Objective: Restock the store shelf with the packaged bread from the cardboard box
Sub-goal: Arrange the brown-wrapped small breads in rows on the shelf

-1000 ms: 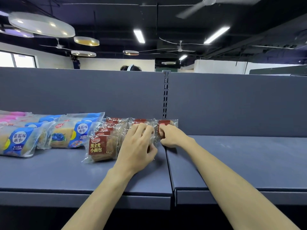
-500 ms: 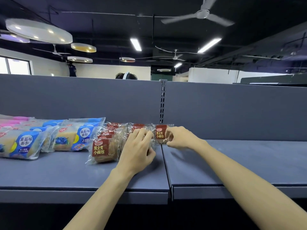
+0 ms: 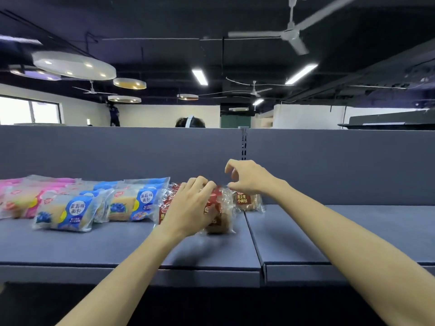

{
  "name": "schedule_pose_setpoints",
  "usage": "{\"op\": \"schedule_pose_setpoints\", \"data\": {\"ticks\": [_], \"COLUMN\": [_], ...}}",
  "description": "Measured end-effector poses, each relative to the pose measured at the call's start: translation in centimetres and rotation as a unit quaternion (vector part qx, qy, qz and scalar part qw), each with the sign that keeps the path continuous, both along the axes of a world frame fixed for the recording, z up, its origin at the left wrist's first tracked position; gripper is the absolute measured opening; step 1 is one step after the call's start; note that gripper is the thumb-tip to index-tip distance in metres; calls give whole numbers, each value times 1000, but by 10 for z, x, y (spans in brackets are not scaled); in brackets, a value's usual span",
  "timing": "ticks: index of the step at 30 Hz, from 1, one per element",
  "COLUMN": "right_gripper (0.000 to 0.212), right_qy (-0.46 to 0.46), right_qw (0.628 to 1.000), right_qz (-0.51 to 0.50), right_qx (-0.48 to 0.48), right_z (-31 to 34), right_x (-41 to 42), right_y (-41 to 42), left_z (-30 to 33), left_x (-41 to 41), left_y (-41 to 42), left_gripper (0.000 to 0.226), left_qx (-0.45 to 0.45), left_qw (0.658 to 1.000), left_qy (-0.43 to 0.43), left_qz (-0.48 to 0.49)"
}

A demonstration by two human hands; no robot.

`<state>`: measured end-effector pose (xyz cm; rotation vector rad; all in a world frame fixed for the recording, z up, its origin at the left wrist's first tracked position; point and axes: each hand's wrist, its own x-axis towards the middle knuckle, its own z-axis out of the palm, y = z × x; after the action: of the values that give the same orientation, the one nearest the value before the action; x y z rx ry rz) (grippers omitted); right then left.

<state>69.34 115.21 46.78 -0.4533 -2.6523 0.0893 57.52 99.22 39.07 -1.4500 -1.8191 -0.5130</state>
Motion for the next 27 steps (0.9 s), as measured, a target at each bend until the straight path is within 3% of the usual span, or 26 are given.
{"op": "schedule_pose_setpoints", "data": {"ticks": [14, 24, 27], "right_gripper": [43, 42, 42], "right_qy": [-16, -21, -26], "right_qw": [981, 954, 946], "right_qz": [189, 295, 324], "right_qx": [31, 41, 10], "right_z": [10, 2, -17], "right_x": [-158, -231, -248], "right_y": [-196, -345, -381], "left_z": [19, 15, 0], "left_x": [-99, -129, -137], "left_y": [-245, -398, -435], "left_gripper": [41, 37, 40], "left_qx": [-47, -60, -62], "left_qw": [971, 938, 936], "left_qy": [5, 16, -19], "left_qz": [233, 341, 346]}}
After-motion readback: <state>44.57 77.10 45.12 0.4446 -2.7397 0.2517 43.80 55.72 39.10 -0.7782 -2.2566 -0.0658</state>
